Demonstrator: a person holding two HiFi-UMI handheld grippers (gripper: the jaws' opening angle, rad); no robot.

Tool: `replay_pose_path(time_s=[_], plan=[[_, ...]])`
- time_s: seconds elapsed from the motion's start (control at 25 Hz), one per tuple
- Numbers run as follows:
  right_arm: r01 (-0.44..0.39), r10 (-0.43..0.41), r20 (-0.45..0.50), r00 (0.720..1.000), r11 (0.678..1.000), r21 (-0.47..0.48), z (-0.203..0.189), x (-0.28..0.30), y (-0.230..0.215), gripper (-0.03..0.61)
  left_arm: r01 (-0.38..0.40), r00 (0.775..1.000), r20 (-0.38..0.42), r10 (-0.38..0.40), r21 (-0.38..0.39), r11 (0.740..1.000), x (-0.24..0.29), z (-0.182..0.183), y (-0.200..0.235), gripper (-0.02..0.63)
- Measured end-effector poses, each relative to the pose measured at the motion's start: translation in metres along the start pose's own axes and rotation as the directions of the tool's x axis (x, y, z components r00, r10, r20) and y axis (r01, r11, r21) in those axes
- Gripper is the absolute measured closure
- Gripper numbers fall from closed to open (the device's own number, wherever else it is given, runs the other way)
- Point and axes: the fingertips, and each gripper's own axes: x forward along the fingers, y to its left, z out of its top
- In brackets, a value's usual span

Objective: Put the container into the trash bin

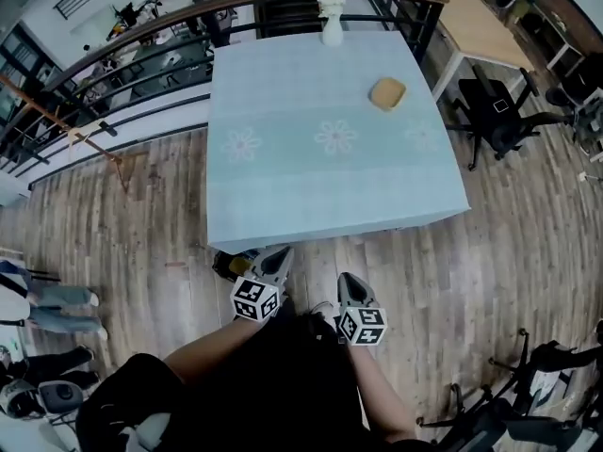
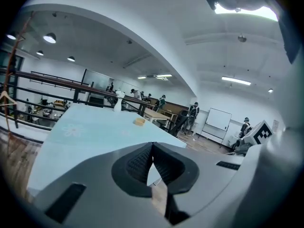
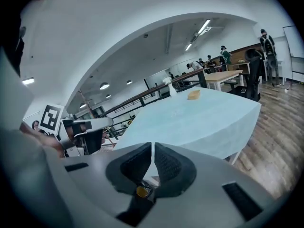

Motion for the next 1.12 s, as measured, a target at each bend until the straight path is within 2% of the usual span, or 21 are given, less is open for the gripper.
replay_pose_path(time_s=[0.16,0.4,0.6,0.8,1.12], plan=[[0.060,-0.061,0.034,0.998,0.998,0.012,0.020,-0.014,-0.045,0.535,0.074,0.997,-0.020,-0.073,0.019,0.997,0.051,0.007,-0.037,0.600],[0.110,-0.113,0.071,0.991,0.993,0.048,0.059,-0.005,-0.104,0.535,0.121,0.992,-0.032,-0.121,0.002,0.993,0.134,0.023,-0.054,0.600],[0.116,-0.116,0.044,0.992,0.993,0.014,0.104,0.036,-0.144,0.535,0.098,0.994,-0.043,-0.100,-0.052,0.994,0.213,0.043,-0.034,0.599],[0.120,-0.120,0.001,0.993,0.992,-0.048,0.139,0.069,-0.178,0.535,0.047,0.993,-0.105,-0.061,-0.128,0.991,0.283,0.050,-0.008,0.598],[0.138,-0.138,-0.010,0.990,0.989,-0.053,0.185,0.112,-0.220,0.535,0.025,0.992,-0.120,-0.050,-0.205,0.978,0.363,0.074,0.018,0.598]])
